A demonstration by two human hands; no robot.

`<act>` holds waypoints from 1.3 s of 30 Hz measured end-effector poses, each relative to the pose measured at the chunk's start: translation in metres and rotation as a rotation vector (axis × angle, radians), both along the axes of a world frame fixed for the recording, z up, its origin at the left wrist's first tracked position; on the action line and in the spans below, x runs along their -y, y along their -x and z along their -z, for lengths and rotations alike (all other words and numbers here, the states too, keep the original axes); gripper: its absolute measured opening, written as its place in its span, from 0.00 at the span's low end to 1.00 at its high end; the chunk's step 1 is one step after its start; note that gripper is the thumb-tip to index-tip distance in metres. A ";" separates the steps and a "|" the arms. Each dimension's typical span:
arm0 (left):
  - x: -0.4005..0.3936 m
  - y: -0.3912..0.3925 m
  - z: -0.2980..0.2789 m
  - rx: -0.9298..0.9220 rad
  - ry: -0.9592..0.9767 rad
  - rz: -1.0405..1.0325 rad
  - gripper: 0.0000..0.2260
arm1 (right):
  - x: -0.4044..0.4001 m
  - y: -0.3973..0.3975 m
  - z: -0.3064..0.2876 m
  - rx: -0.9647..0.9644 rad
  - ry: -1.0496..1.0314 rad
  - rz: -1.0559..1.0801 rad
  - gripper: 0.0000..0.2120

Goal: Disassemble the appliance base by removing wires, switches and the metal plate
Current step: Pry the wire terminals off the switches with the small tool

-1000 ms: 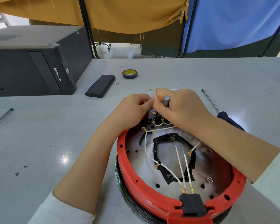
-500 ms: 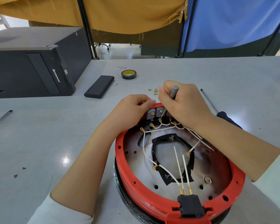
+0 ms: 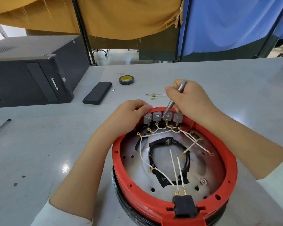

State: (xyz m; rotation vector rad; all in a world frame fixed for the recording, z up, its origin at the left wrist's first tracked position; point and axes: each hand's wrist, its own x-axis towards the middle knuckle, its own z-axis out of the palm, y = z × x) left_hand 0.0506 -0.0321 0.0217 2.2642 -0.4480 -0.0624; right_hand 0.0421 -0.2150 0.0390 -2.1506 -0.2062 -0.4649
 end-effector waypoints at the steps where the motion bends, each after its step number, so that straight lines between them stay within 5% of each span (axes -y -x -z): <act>1: -0.001 0.000 0.000 0.006 0.009 0.000 0.09 | 0.003 0.000 -0.001 -0.062 -0.008 -0.017 0.18; 12: 0.007 -0.005 -0.011 0.039 -0.184 0.017 0.08 | 0.001 0.015 0.015 0.203 0.148 0.072 0.19; 16: 0.019 -0.002 -0.004 0.097 -0.231 0.039 0.14 | 0.002 0.014 0.016 0.182 0.197 0.076 0.19; 39: 0.012 -0.004 -0.002 0.123 -0.229 0.053 0.13 | 0.004 0.012 0.013 0.154 0.145 0.097 0.17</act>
